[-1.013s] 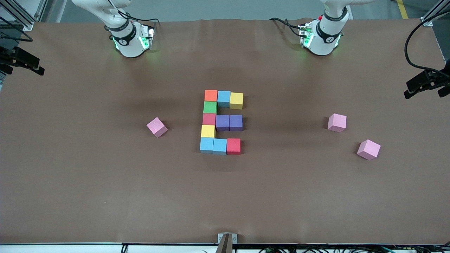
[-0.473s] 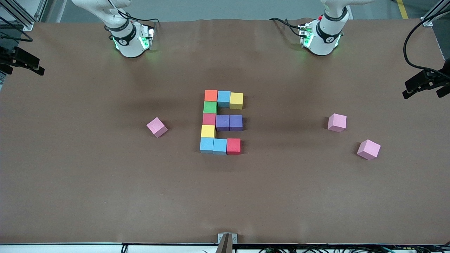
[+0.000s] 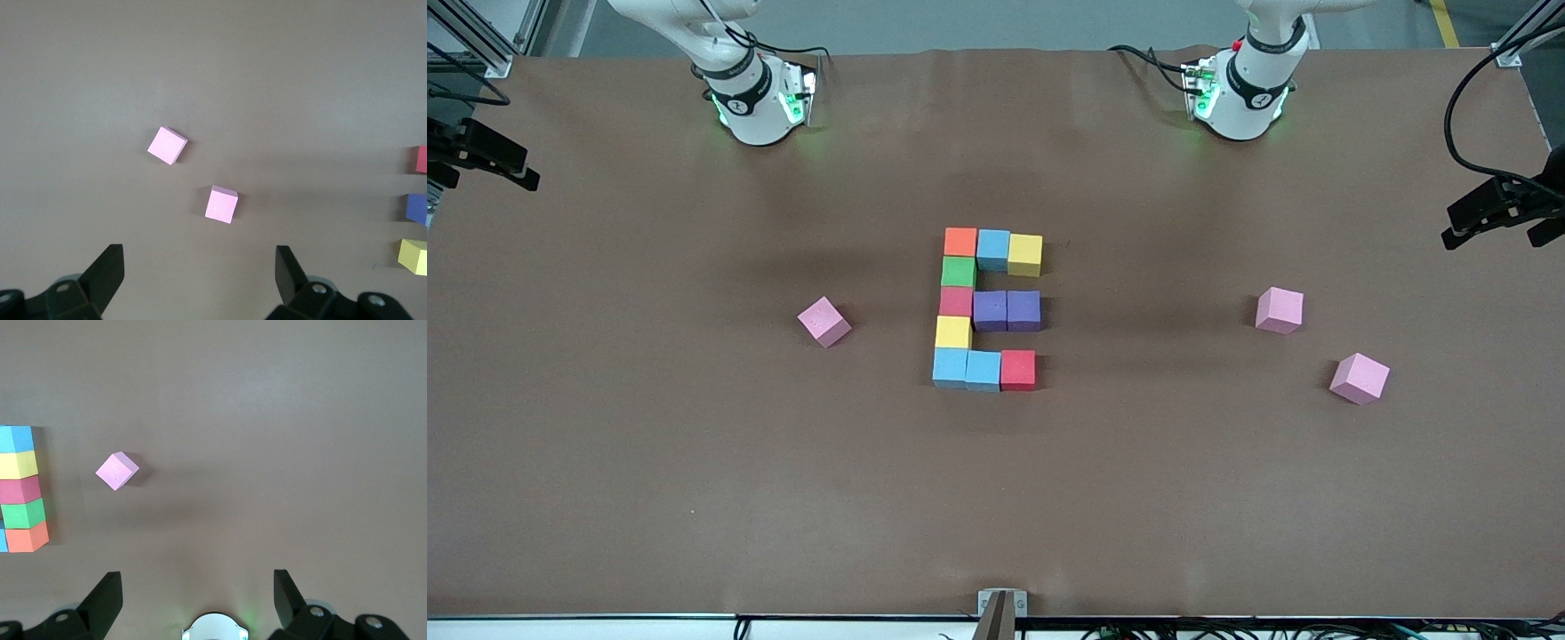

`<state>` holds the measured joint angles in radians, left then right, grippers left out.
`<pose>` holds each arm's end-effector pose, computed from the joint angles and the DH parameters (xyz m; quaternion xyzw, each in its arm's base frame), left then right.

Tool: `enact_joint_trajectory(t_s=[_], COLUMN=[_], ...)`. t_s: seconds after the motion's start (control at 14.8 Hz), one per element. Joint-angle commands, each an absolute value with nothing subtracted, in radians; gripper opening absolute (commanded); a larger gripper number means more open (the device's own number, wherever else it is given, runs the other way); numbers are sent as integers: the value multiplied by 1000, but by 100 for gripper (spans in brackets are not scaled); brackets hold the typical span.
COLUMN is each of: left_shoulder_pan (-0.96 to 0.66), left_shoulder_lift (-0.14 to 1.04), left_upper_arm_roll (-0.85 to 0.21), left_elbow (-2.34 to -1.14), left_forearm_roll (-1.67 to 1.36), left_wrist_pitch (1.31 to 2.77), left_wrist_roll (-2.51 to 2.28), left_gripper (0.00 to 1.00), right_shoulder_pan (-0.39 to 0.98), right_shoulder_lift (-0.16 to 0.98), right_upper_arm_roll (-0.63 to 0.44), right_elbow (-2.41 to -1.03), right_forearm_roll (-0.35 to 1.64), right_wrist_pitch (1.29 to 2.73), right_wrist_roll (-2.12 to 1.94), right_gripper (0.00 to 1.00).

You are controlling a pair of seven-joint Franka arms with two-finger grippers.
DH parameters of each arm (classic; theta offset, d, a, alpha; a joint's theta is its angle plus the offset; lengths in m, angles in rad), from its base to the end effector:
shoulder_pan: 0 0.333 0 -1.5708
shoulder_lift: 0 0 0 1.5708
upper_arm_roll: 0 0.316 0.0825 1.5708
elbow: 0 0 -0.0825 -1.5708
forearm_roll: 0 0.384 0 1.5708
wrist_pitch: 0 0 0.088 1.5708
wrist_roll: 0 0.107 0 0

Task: Arrange 11 blocks into digit 3

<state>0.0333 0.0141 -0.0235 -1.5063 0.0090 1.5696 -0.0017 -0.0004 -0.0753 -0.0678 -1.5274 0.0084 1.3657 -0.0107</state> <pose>0.5594 0.0066 0.6470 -0.9997 -0.0059 -0.0246 0.0044 0.5073 -0.0352 0.6674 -0.9987 0.0278 0.0430 0.0084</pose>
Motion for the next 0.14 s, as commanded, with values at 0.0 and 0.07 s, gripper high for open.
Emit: enact_joint_trajectory(t_s=[0.0,0.07], left_shoulder_pan=[29,31], left_shoulder_lift=[8,8], left_upper_arm_roll=[-18,-18], left_elbow=[-1503,-1503], left_forearm_roll=[-9,-9], left_wrist_pitch=[1565,1565], left_wrist_roll=[8,6], left_gripper=[100,100], right_shoulder_pan=[-2,-2], right_shoulder_lift=[-100,-100], right_upper_arm_roll=[-67,-67], right_elbow=[-1554,-1554], right_forearm_roll=[18,18], right_wrist_pitch=[1378,1378], right_wrist_roll=[-9,-9], right_gripper=[100,100])
